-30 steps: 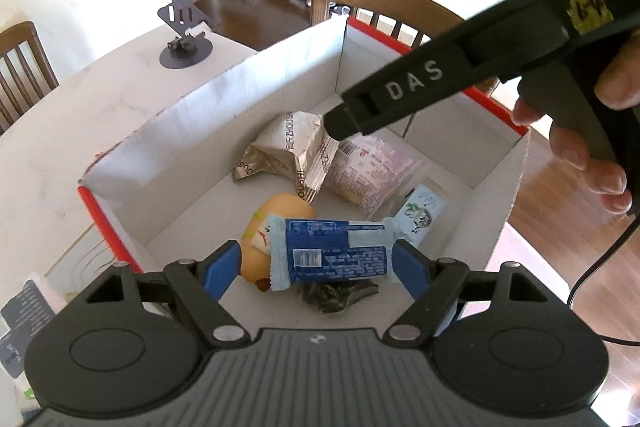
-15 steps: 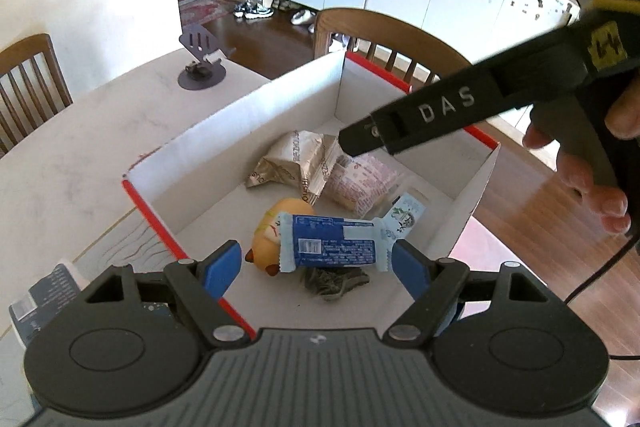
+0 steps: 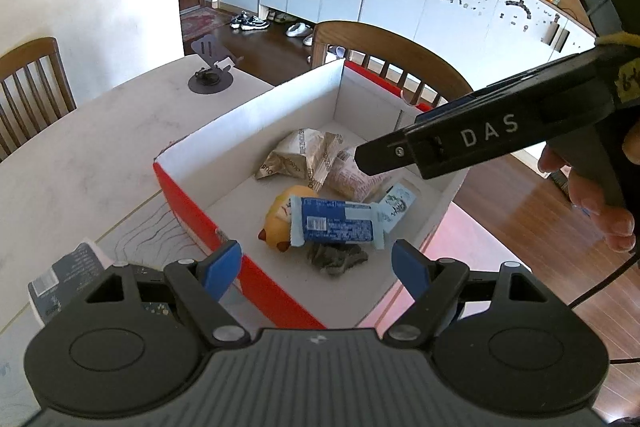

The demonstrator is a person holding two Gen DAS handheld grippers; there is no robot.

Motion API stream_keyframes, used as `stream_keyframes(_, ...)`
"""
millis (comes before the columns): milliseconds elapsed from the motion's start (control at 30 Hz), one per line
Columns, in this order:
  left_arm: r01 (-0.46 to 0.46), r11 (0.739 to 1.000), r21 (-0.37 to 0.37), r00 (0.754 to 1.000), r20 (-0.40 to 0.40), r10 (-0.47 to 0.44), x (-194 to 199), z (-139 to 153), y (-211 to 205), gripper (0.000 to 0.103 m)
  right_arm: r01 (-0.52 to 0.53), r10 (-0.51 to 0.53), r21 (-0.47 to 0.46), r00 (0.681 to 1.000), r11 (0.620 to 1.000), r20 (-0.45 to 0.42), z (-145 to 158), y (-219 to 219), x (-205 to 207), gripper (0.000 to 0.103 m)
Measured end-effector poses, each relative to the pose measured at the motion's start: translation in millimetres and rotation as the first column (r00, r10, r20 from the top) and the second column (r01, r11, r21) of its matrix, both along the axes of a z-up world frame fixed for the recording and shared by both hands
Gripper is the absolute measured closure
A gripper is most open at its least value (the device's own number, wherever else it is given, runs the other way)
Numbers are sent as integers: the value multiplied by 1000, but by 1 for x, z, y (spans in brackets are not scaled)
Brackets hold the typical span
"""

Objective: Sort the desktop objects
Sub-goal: 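Raise both grippers out of the box and back toward the table, then move both grippers over the black snack bag and white cable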

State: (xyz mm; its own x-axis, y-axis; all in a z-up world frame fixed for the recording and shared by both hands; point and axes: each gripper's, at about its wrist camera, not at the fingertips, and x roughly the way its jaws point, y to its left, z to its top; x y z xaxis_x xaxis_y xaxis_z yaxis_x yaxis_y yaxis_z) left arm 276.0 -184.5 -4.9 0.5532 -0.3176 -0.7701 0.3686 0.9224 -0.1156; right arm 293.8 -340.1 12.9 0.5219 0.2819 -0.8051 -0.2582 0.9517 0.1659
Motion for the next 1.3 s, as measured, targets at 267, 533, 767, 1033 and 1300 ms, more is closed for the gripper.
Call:
stream_keyframes(267,1,1000,-16,1000,13,-1,-22,2,21,18,7,-7,13,1000,1000,17,3,19,-25,27)
stream_keyframes(533,14,999,-33,1000,17,-14,-43,2,47,9,17,-17,10,999,1000,40,5,43,-47,20)
stream_keyframes(767,-3,999,-41,1000,12,3,-58,0,75,0,34,-34,7,998,999,45,1,62,-63,17)
stream_keyframes(1033,-19,999,-41,1000,14,20,-79,-2,104,0,19,-19,12,999,1000,38,-3,90,-79,17)
stream_keyframes(1300,-52,998,-39,998,26,53,-101,-4,135,0,-4,3,19,1000,1000,27,-8,119,-91,17)
